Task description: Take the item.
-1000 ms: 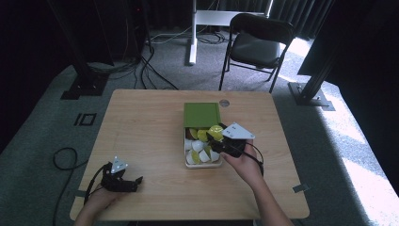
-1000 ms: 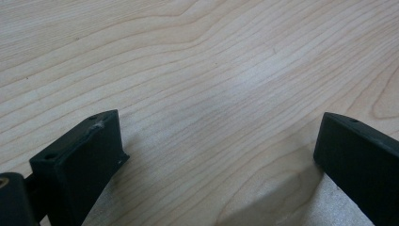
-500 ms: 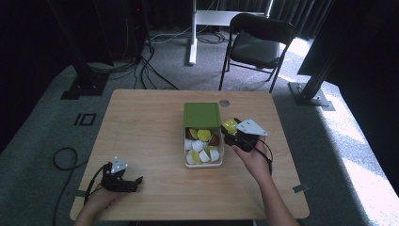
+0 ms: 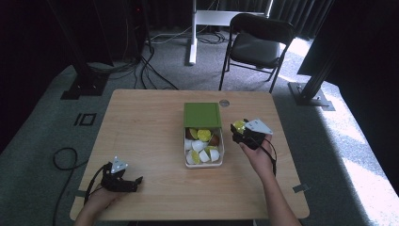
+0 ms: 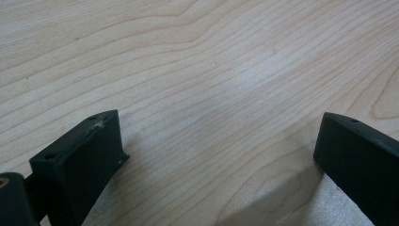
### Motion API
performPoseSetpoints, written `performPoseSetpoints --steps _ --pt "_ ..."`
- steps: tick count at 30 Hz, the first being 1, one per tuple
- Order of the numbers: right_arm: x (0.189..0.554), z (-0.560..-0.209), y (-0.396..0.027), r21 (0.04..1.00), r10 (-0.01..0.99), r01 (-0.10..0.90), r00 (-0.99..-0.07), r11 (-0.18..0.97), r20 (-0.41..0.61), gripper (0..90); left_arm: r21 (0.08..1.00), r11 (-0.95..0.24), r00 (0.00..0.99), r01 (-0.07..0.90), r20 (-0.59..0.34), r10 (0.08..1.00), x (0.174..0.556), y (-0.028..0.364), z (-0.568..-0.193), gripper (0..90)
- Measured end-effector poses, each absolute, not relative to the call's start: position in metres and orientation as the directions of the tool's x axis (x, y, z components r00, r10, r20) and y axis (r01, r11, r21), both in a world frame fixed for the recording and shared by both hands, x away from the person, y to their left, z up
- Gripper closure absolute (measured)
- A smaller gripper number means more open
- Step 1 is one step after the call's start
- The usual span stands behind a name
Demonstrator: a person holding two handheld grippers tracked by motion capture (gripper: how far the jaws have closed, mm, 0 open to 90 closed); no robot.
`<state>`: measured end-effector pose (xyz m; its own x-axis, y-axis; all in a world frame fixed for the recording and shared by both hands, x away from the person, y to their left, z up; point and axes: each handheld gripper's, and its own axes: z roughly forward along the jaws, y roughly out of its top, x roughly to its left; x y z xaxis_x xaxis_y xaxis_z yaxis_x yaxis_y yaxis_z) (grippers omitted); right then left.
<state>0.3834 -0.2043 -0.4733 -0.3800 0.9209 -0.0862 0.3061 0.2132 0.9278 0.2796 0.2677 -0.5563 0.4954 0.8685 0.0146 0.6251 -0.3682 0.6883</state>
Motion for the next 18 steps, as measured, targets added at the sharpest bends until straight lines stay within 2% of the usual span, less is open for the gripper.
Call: performPoseSetpoints --steps 18 --pt "0.412 -0.518 -0.222 0.906 0.957 0.395 -0.289 0.154 -0.037 40.2 0.688 -0.368 0.496 0.625 0.015 0.868 0.280 0.268 -0.556 2.8"
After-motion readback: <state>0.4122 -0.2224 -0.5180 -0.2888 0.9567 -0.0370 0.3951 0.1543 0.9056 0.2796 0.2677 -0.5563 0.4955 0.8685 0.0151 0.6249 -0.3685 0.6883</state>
